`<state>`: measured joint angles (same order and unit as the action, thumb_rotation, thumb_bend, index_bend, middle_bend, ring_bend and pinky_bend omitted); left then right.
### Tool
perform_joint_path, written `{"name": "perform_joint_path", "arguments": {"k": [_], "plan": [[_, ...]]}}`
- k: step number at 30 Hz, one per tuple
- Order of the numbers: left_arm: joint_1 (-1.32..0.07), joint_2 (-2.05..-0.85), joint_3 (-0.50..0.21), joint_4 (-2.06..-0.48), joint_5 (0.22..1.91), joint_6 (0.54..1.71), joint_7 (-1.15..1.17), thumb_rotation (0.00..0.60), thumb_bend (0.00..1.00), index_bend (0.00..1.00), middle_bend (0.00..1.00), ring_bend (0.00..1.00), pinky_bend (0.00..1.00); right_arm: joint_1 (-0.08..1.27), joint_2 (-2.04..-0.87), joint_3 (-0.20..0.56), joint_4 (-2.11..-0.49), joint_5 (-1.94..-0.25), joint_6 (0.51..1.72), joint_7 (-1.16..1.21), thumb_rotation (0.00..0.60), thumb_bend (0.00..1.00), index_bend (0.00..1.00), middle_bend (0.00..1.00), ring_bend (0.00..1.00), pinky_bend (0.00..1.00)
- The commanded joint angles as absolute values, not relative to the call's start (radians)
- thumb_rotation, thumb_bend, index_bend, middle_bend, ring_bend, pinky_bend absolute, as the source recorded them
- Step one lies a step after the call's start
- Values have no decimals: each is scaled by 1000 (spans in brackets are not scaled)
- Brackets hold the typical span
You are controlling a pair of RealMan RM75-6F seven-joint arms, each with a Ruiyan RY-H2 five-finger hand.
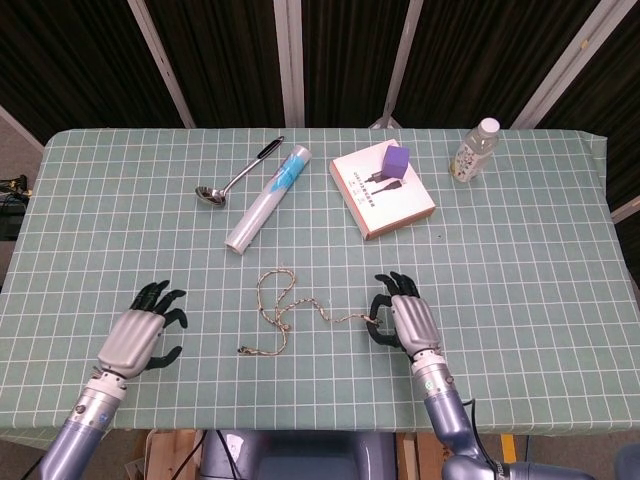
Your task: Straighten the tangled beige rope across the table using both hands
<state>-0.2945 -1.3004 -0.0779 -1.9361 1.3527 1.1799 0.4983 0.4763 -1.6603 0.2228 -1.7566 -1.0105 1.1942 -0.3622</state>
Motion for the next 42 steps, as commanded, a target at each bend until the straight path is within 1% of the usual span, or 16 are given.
{"name": "perform_joint_path", "arguments": {"k": [1, 13, 20, 42], "plan": [[-335, -1359, -95, -1919, 1302, 1150, 554, 600, 358, 473, 146, 3, 0, 476, -1656, 224, -1758, -1008, 1196, -360, 600, 430, 649, 172, 0, 0], [-394, -1500, -108, -1866, 1186, 1148, 651, 600, 369, 480, 145, 3, 0, 480, -1648, 222, -1748, -1006, 1196, -345, 600, 430, 649, 172, 0, 0], [-422, -1558, -109, -1845, 1141, 1134, 651, 600, 370, 483, 133, 2, 0, 484, -1652, 219, -1747, -1005, 1198, -347, 600, 430, 649, 172, 0, 0], [-481, -1672, -83, -1762, 1104, 1115, 615, 600, 370, 494, 131, 1, 0, 489, -1656, 217, -1751, -993, 1215, -362, 600, 430, 649, 172, 0, 0]]}}
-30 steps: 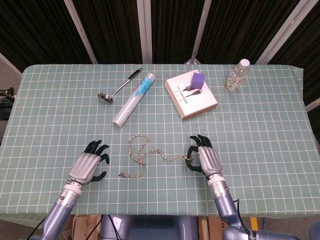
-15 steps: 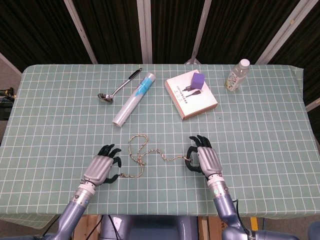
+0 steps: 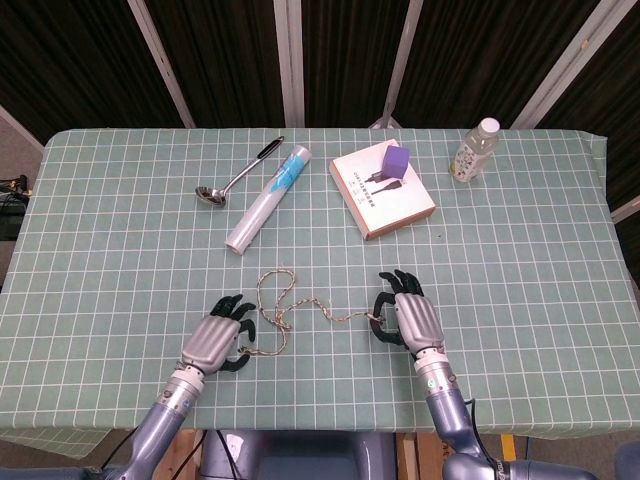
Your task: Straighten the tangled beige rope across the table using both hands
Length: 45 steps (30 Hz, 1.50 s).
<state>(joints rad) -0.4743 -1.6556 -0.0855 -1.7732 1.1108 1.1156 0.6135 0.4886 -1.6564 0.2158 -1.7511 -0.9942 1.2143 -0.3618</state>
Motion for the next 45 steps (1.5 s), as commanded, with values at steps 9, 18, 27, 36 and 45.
{"name": "perform_joint_path", "arguments": {"k": [9, 18, 27, 36, 45], "plan": [[-498, -1712, -85, -1738, 1084, 1124, 613, 600, 419, 504, 131, 1, 0, 491, -1649, 218, -1755, -991, 1217, -363, 600, 430, 649, 173, 0, 0], [-504, -1724, -74, -1736, 1070, 1133, 612, 600, 451, 533, 131, 1, 0, 492, -1647, 217, -1758, -989, 1219, -362, 600, 431, 649, 173, 0, 0], [-508, -1730, -66, -1730, 1068, 1142, 612, 600, 510, 576, 135, 1, 0, 491, -1645, 214, -1758, -989, 1221, -360, 600, 430, 649, 174, 0, 0], [-508, -1730, -60, -1726, 1057, 1155, 621, 600, 539, 590, 136, 1, 0, 490, -1640, 213, -1761, -989, 1222, -357, 600, 430, 649, 175, 0, 0], [-501, -1668, -75, -1782, 1087, 1193, 602, 600, 544, 592, 136, 1, 0, 487, -1617, 218, -1773, -995, 1231, -356, 600, 430, 649, 175, 0, 0]]}}
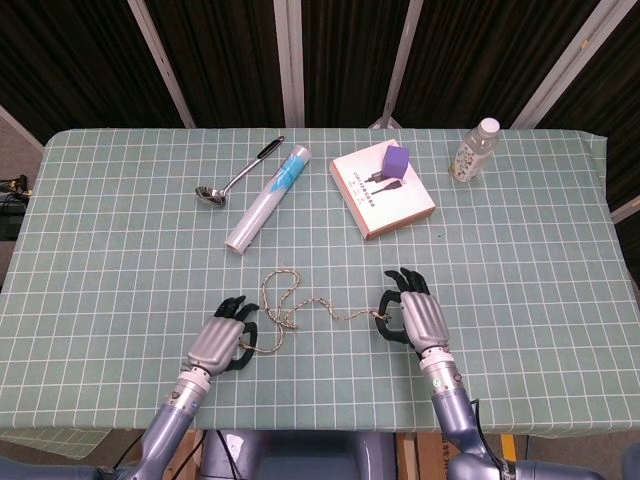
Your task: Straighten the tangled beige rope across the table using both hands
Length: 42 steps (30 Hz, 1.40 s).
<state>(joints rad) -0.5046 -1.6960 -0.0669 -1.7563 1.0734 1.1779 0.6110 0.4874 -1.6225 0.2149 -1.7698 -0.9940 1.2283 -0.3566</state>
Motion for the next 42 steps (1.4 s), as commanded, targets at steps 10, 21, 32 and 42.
{"name": "perform_joint_path", "arguments": {"k": [10, 21, 32, 42], "plan": [[-468, -1474, -103, -1906, 1155, 1246, 514, 600, 547, 592, 136, 1, 0, 475, -1582, 224, -1789, -996, 1246, -351, 600, 430, 649, 175, 0, 0], [-400, -1213, -130, -1980, 1225, 1308, 342, 600, 554, 592, 136, 1, 0, 450, -1504, 245, -1807, -994, 1271, -327, 600, 430, 649, 175, 0, 0], [-308, -1098, -119, -1899, 1260, 1371, 147, 600, 556, 592, 137, 1, 0, 398, -1395, 260, -1801, -988, 1281, -245, 600, 430, 649, 175, 0, 0], [-260, -1090, -122, -1820, 1245, 1391, 33, 600, 556, 592, 137, 1, 0, 360, -1330, 257, -1752, -988, 1273, -174, 600, 430, 649, 175, 0, 0]]}}
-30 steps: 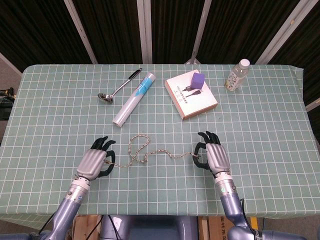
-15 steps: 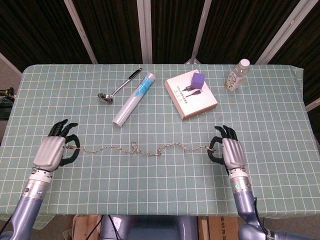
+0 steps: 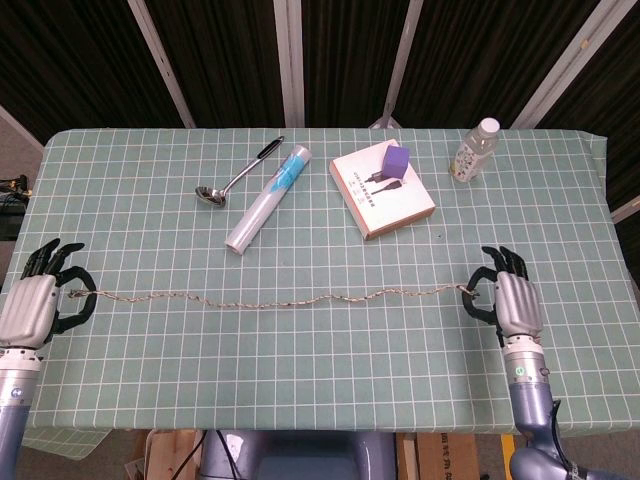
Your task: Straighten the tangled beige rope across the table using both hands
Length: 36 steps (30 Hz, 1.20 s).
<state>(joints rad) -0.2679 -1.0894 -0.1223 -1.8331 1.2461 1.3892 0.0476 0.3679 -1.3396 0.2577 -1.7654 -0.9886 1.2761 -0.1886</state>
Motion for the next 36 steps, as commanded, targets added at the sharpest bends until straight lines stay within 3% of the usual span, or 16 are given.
{"name": "perform_joint_path", "arguments": {"k": [1, 36], "plan": [[-258, -1092, -122, -1813, 1246, 1388, 29, 600, 556, 592, 137, 1, 0, 357, -1326, 258, -1745, -985, 1271, -166, 600, 430, 649, 175, 0, 0], [-310, -1286, -105, -1661, 1196, 1273, 219, 600, 556, 592, 137, 1, 0, 321, -1360, 227, -1495, -963, 1172, -66, 600, 430, 649, 175, 0, 0]]}}
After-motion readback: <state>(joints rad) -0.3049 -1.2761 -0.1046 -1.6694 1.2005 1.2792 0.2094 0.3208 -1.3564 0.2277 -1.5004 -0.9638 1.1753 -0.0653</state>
